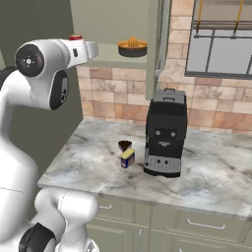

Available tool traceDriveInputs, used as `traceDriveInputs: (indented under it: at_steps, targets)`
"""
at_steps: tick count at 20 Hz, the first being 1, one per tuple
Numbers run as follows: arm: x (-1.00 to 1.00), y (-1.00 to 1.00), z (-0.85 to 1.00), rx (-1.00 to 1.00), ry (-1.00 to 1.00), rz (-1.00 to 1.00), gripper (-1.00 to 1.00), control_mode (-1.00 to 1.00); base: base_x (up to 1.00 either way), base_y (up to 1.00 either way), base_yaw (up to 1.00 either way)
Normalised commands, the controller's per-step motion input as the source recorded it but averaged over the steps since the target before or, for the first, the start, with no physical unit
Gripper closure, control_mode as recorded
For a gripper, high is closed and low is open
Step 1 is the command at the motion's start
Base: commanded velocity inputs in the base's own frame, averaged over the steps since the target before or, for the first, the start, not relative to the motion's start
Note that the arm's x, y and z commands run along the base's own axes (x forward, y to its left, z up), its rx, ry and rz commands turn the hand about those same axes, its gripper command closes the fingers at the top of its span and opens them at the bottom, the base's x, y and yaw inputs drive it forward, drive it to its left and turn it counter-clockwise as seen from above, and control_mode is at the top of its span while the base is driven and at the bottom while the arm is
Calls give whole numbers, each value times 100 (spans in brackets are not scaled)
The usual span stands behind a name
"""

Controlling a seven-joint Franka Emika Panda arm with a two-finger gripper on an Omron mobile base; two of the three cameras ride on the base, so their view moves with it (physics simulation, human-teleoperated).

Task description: Pick the cans from the counter and place them in their designated side in the cabinet.

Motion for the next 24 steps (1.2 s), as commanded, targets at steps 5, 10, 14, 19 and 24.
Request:
traceDriveInputs:
  at_steps: [5, 10, 14, 19, 24]
  targets:
    - [25, 1, 3, 0, -1, 1, 100, -100, 0, 0, 0]
    - [23, 1, 3, 0, 0, 1, 100, -100, 0, 0, 0]
    - [24, 1, 1, 0, 0, 1, 100, -100, 0, 0, 0]
    - [28, 5, 0, 0, 0, 0, 100, -100, 0, 0, 0]
    - [28, 6, 0, 0, 2, 0, 100, -100, 0, 0, 0]
